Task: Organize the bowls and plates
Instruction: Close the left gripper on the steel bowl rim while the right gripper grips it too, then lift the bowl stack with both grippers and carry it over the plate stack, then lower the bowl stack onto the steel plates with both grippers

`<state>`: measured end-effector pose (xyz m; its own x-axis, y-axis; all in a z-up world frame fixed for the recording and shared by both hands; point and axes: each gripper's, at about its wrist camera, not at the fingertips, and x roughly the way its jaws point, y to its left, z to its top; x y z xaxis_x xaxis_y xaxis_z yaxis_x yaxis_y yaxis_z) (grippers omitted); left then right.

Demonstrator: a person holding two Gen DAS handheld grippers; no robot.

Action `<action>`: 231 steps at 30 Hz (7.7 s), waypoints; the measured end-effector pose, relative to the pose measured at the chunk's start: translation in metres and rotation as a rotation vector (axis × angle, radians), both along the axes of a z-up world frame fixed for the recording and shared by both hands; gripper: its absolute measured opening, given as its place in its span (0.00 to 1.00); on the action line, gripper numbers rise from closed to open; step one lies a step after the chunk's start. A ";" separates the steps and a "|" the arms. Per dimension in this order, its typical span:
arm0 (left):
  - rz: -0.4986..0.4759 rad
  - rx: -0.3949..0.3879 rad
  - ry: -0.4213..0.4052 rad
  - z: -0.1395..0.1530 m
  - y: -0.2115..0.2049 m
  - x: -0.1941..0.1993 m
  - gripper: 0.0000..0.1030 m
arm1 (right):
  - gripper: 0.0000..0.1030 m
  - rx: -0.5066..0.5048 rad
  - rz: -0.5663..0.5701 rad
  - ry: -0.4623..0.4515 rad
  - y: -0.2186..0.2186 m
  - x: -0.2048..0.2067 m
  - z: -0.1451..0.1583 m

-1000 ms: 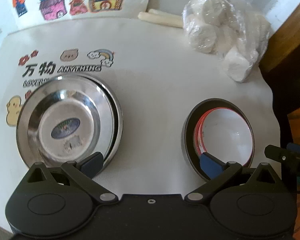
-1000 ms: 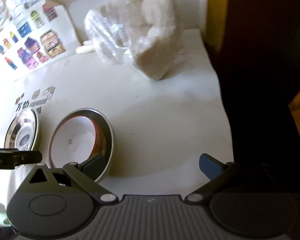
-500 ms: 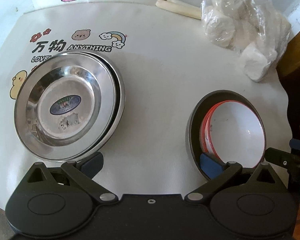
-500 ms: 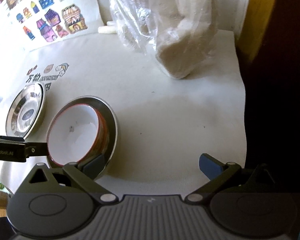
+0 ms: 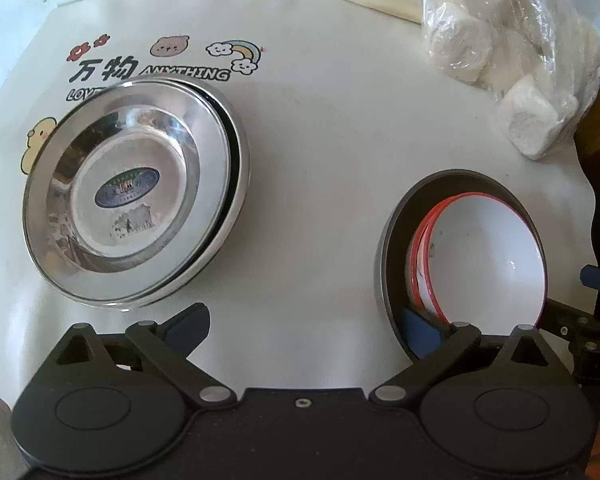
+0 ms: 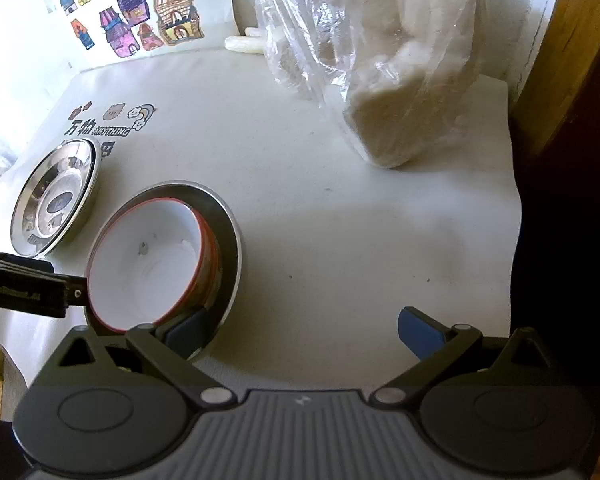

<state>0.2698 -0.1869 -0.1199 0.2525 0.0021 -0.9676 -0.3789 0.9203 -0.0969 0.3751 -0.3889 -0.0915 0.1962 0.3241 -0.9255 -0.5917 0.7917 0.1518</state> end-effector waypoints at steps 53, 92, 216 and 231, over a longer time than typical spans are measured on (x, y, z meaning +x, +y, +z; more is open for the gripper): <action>-0.031 -0.222 -0.169 0.014 -0.001 -0.015 0.14 | 0.19 0.163 0.045 0.106 0.012 -0.010 0.015; -0.025 -0.173 -0.256 0.057 0.097 -0.037 0.14 | 0.19 0.243 0.070 0.027 0.101 -0.039 0.051; -0.158 -0.139 -0.153 0.034 0.216 -0.028 0.33 | 0.32 0.226 -0.096 0.070 0.213 -0.079 0.025; -0.125 -0.074 -0.174 0.044 0.218 -0.044 0.72 | 0.53 0.240 -0.117 0.030 0.205 -0.091 0.033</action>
<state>0.2254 0.0311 -0.0760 0.4098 -0.1087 -0.9057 -0.2343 0.9470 -0.2197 0.2839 -0.1842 -0.0588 0.2188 0.5115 -0.8310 -0.4906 0.7938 0.3594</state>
